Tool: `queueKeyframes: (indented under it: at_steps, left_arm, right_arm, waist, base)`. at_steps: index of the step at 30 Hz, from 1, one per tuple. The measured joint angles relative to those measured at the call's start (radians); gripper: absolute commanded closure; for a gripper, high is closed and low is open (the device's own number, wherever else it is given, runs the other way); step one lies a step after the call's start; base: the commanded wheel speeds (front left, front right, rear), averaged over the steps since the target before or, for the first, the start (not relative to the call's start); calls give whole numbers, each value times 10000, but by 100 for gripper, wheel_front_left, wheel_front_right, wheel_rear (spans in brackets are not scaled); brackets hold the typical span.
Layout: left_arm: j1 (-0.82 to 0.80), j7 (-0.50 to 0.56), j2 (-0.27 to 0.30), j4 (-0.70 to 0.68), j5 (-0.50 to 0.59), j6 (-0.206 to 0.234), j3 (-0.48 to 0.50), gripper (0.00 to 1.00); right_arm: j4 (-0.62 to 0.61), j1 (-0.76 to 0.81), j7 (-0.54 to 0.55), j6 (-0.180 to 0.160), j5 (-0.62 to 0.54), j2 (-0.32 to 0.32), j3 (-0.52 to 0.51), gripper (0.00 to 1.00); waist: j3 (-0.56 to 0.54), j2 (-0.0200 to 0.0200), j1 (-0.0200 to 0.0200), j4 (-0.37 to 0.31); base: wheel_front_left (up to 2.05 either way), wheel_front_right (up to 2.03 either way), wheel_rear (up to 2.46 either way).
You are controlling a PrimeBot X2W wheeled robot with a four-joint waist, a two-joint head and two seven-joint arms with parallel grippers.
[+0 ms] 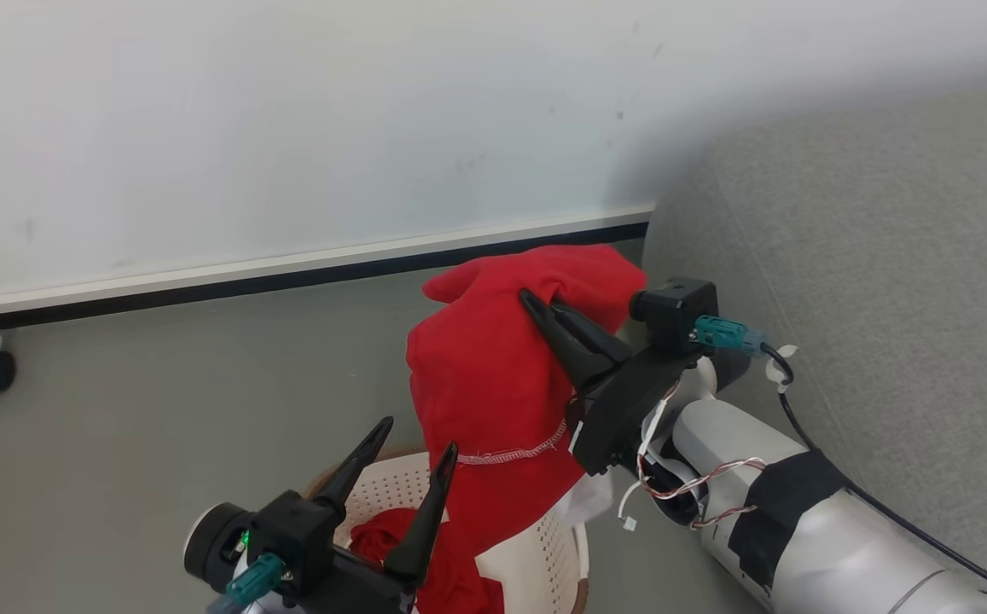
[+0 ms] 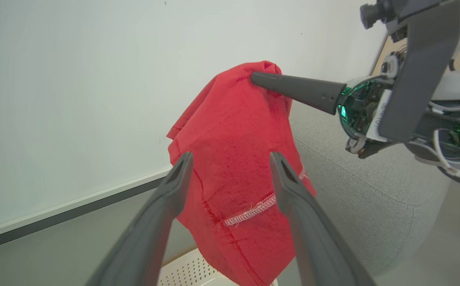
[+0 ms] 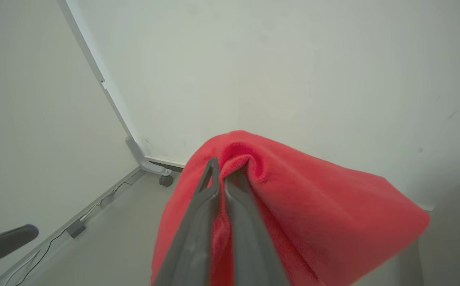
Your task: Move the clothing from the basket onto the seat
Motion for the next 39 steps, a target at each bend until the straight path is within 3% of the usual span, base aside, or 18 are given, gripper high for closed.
queueKeyframes:
  at_steps: [21,39]
  left_arm:
    - [122,259,132,-146,117,-82,-274,0]
    - [97,397,134,-50,357,-96,-581,0]
  right_arm:
    - [188,637,-90,-31,44,-512,-752,100]
    - [-334,1083,-90,-453,44,-1106,-1806,100]
  waist:
    - [221,0,0,-1688]
    - [357,0,0,-2940]
  base:
    - [0,0,0]
    - [0,0,0]
